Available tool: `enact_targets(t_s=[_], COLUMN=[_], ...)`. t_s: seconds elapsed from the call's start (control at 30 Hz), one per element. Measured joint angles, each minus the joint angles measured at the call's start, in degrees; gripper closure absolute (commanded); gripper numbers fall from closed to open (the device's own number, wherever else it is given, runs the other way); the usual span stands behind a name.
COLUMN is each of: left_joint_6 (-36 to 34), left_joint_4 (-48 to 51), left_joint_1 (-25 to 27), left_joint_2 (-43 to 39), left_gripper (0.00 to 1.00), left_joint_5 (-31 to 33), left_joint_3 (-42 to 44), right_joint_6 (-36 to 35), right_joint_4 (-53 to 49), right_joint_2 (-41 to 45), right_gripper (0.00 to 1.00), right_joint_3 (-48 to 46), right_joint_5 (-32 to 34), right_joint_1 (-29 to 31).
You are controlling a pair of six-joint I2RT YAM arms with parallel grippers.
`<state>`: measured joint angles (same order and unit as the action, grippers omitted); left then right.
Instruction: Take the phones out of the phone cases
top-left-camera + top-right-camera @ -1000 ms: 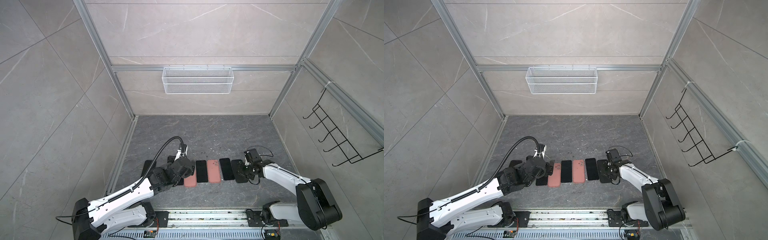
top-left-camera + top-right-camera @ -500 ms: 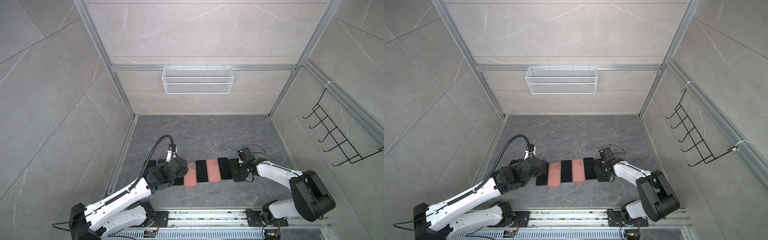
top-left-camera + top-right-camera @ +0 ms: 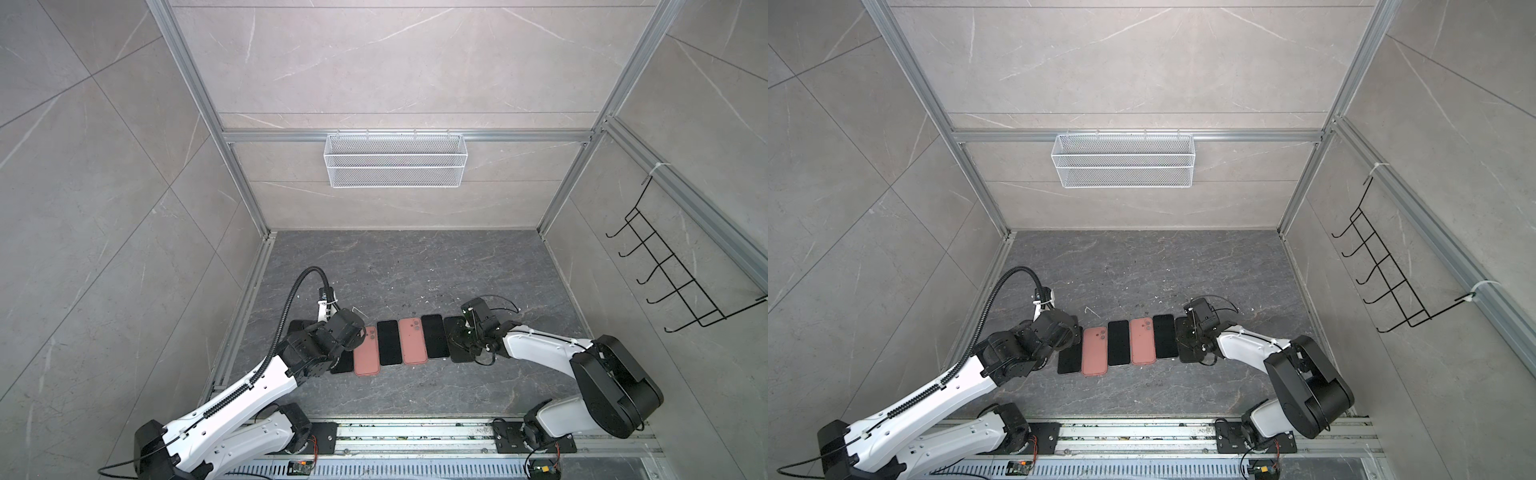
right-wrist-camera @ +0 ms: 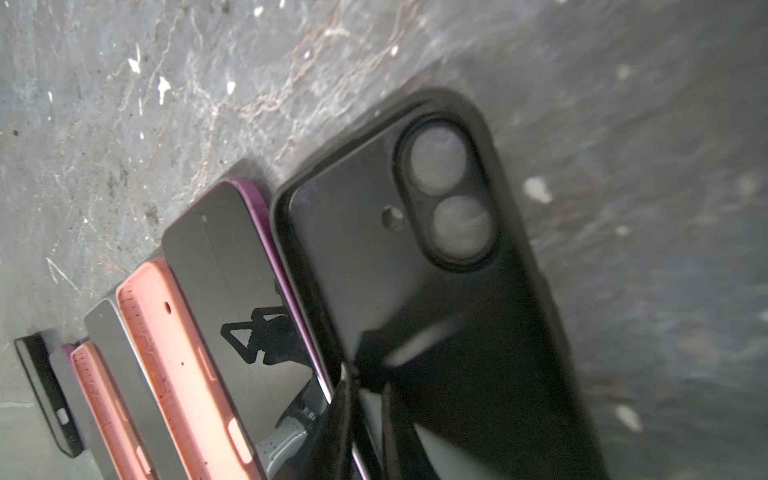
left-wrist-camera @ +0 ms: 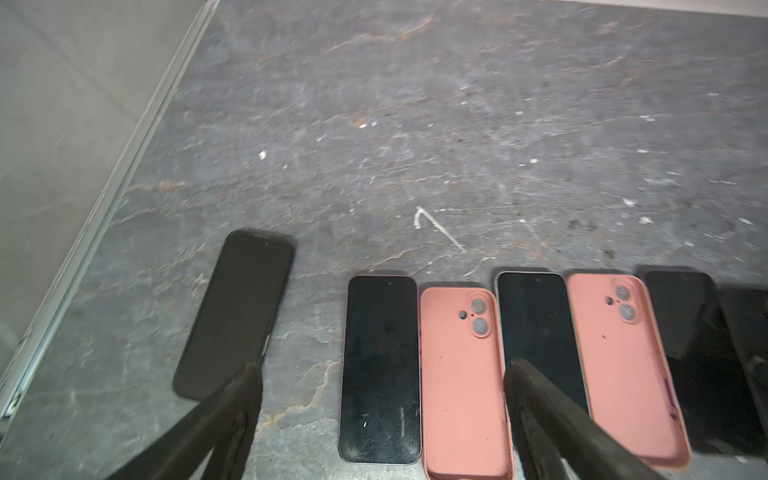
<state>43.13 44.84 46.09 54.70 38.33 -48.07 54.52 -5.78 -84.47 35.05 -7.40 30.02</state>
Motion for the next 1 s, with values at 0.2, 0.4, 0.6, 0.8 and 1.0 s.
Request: enact_targets(t_s=[0.2,0.4,0.6,0.8,1.0], left_joint_6=[1.2,1.2,1.4,2.1,4.5], left_joint_4=[2.1,0.5,-3.3,-3.8,-3.7], left_joint_1=[-8.3,-18.1,-31.8,-37.7,-39.2], left_joint_2=[4.9,6.7,5.0,4.5,1.0], left_gripper=[0.06,0.06,0.00,0.00,0.00], left_joint_5=[-1.7,-6.2,-14.6,-18.6,-20.6], left_joint_3=[0.3,3.5,8.9,9.6,14.1], right_joint_6=[1.6,-0.7,-4.1,-5.7,-6.9], right_joint_4=[0.0,-11.1,-18.2,-18.4,-16.8], right_joint_2=[1.2,13.1,21.0,19.3,14.9], right_gripper=[0.34,0.14,0.06,0.05,0.05], right_joint_3=[0.7,1.0,5.5,6.2,8.2], right_joint_5=[-1.2,2.1,4.7,4.4,2.1], right_joint_1=[2.7,3.0,3.0,3.0,3.0])
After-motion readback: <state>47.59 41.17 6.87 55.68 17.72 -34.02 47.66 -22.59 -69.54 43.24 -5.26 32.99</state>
